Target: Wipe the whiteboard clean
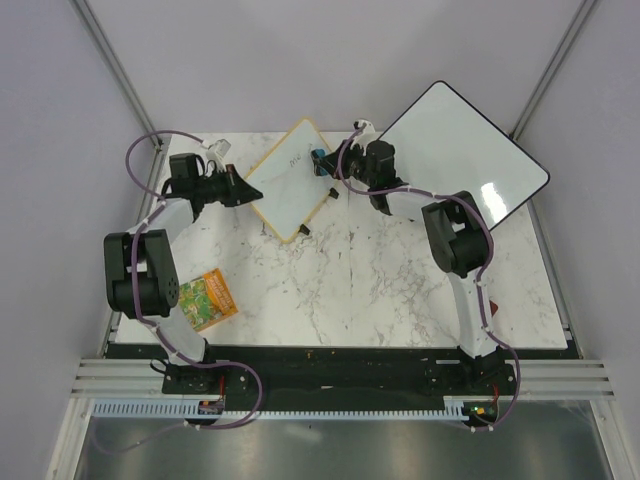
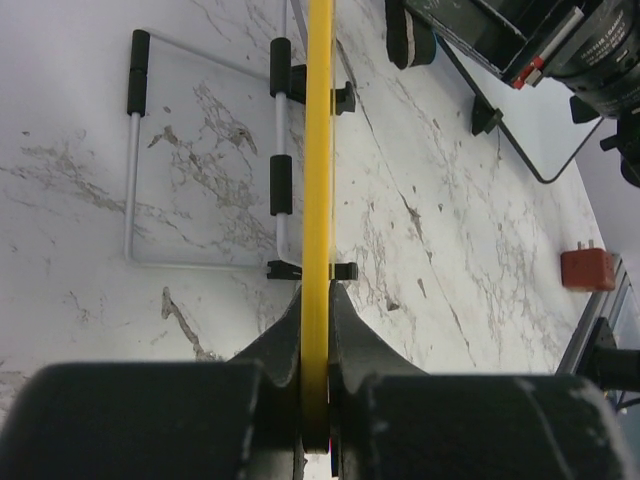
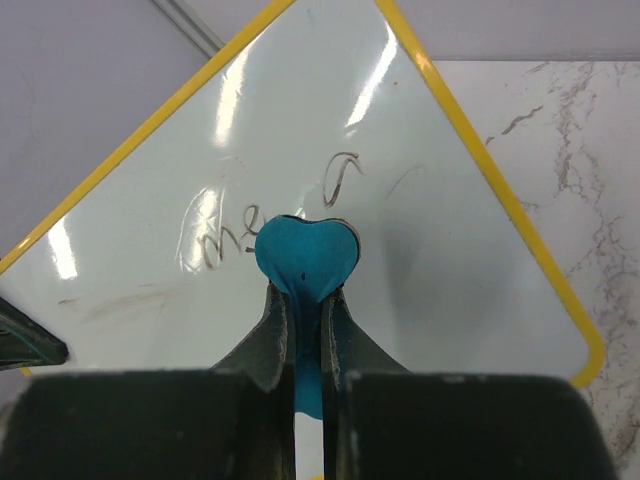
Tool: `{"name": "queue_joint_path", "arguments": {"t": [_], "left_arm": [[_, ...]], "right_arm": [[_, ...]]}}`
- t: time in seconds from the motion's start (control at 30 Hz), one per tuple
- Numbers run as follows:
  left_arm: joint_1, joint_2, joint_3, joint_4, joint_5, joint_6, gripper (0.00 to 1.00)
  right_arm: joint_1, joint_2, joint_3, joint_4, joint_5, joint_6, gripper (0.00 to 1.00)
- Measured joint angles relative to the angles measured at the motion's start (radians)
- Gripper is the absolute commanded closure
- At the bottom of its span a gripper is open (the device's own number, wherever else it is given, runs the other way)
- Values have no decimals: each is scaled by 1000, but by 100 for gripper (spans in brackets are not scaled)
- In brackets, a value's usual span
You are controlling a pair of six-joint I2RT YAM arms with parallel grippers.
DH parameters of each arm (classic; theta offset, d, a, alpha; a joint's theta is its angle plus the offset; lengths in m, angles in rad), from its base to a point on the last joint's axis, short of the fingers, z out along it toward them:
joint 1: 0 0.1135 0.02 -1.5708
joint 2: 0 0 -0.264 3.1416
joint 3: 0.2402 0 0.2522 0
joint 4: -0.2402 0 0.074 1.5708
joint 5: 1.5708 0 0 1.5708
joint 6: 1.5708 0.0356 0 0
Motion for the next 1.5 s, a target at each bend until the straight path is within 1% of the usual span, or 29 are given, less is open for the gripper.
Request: {"name": "queue_joint_path", "arguments": {"t": [0.2, 0.43, 0.7, 0.83, 1.03, 1.2, 1.4, 1.5], "left_arm": [[12, 2, 14, -61, 56, 95, 98], [12, 6, 31, -89, 66, 116, 98], [6, 18, 56, -117, 68, 131, 98], [0, 19, 65, -144, 50, 132, 98], [3, 21, 66, -151, 40, 122, 98], [3, 21, 66, -153, 39, 119, 98], [-6, 21, 71, -161, 30, 119, 98], [-7, 21, 72, -165, 26, 119, 98]], "right_arm": [[0, -49, -30, -34, 87, -45, 100], [6, -60, -24, -48, 212, -87, 100], [56, 31, 153, -82, 279, -165, 100], [102, 86, 200, -77, 326, -210, 100], [114, 105, 222, -70, 360, -253, 100], [115, 106, 225, -69, 341, -278, 100], [106, 106, 216, -41, 217, -309, 100], [115, 105, 217, -39, 182, -328, 100]]}}
